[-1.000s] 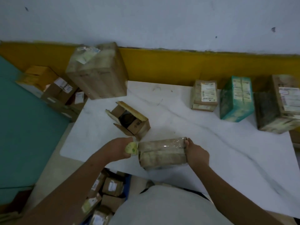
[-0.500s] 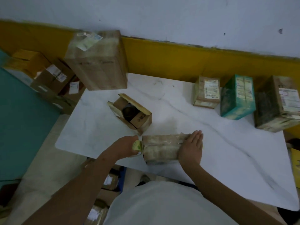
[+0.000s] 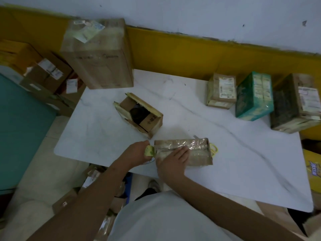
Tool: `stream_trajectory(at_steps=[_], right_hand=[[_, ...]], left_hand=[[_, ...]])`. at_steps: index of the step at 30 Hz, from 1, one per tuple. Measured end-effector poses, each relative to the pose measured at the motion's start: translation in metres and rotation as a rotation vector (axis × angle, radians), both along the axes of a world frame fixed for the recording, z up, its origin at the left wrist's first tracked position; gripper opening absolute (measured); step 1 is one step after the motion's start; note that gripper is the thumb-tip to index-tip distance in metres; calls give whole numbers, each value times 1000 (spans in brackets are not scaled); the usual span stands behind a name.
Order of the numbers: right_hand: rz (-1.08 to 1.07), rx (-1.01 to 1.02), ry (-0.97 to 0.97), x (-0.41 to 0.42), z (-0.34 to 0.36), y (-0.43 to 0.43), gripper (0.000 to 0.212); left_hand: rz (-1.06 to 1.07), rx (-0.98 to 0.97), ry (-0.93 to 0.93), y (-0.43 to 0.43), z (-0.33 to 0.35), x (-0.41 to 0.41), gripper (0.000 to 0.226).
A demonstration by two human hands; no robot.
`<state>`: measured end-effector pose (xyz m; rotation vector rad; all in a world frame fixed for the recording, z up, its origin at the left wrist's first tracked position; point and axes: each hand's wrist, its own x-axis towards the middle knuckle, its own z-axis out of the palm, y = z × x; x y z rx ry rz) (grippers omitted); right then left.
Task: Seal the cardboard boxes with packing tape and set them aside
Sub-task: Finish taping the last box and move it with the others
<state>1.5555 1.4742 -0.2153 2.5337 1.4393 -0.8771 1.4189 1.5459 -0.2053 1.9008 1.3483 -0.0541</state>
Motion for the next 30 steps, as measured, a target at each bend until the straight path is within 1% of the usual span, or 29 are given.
stream_trajectory(at_steps=[1,3,6,9,10,11,13,15,16,19,20,21,22,24,25,27,30], right_hand=[[22,11,7,-4,2,-4,108],[110,87,-8,3,-3,-6,104],[374,203,-62,44,-8,3,94],[685,216,-110,91,-5,17,92],[745,197,-100,102,-2,21,95],[769,167,-92,106,4,25,99],[704,114,-105,103,9,31,109],[601,99,-96,94,10,32,122],[573,106,-91,90,8,31,126],[595,174,-97,92,-1,27,125],[615,193,-114,95,-4,26,121],[636,199,-123,98,-6,27,116],[659,182,-125,101,-6,29,112],[748,179,-141,108,-6,34,108],[800,191,-135,113,-5,39,107],[893,192,-108,122,-5,49,108],[956,201,-156,137,-3,64,105]], left_hand=[[0,-8,3,0,0,0,30],[12,-29,14,1,-1,0,31],[29,-114,-4,-2,-1,-2,36],[79,-247,-98,-18,2,3,57],[121,-311,-139,-23,1,7,55],[162,-367,-177,-28,1,12,48],[215,-419,-205,-34,1,24,33],[237,-422,-218,-36,6,34,29],[252,-445,-261,-37,9,36,27],[324,-627,-500,-42,14,36,17],[325,-645,-527,-44,14,37,14],[317,-630,-515,-46,14,39,11],[289,-573,-455,-49,9,43,11],[295,-473,-338,-55,-1,50,22],[309,-457,-326,-55,-7,54,29],[309,-480,-312,-53,-10,65,29],[314,-571,-329,-36,-6,86,27]])
